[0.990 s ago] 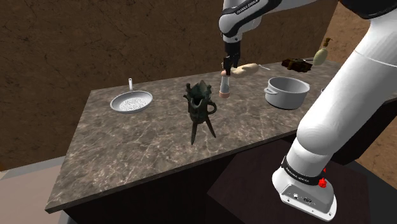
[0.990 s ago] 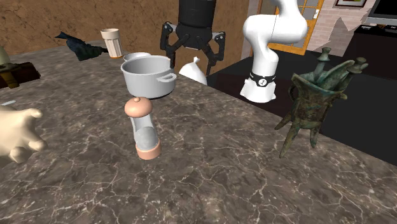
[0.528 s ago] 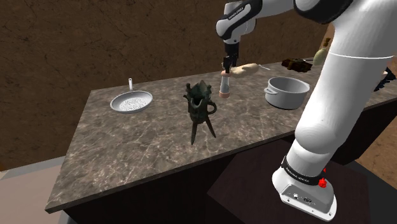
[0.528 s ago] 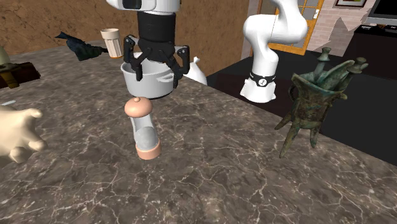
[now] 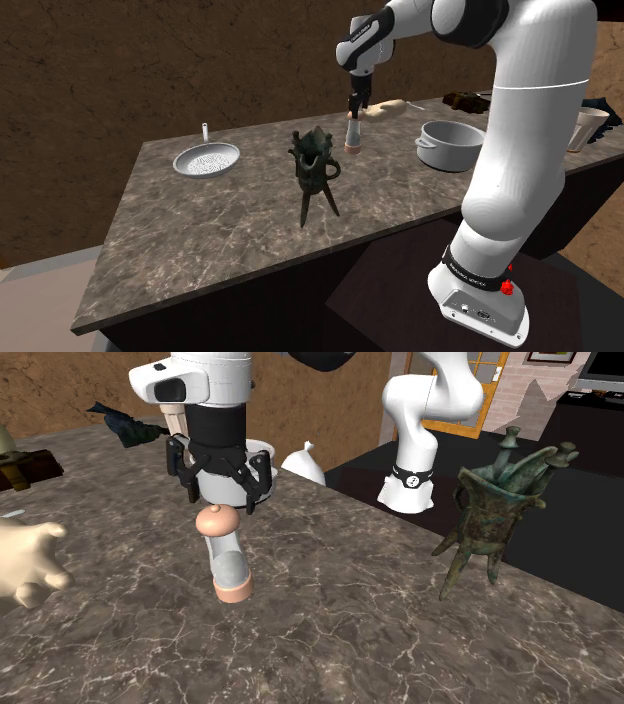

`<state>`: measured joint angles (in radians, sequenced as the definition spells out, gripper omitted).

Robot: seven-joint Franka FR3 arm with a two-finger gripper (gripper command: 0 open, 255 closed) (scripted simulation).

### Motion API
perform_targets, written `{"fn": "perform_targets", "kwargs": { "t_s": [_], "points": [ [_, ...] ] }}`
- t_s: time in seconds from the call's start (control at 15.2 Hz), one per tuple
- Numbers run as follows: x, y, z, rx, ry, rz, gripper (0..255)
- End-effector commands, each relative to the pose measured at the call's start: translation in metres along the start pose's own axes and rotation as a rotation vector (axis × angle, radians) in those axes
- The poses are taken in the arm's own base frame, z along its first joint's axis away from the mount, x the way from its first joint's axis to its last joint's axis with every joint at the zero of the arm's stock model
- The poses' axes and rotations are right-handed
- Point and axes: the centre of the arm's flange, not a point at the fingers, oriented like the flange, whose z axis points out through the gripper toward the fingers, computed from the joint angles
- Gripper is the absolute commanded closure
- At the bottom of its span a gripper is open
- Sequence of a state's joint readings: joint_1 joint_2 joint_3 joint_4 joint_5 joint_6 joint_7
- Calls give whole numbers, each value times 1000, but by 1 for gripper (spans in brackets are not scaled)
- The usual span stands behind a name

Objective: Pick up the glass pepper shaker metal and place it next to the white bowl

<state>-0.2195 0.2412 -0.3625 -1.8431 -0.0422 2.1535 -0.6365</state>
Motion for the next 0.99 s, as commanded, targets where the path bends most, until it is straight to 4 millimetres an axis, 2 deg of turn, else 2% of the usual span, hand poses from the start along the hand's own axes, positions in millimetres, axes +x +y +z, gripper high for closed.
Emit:
{"fn": "perform_targets", "kwargs": {
  "t_s": [0.0, 0.07, 0.59, 0.66, 0.92],
  "points": [
    [0, 1, 10, 0, 0, 0, 0],
    [0, 1, 18, 0, 0, 0, 0],
    [0, 1, 18, 0, 0, 0, 0],
    [0, 1, 18, 0, 0, 0, 255],
    [-1, 1, 18, 0, 0, 0, 255]
  ]
}}
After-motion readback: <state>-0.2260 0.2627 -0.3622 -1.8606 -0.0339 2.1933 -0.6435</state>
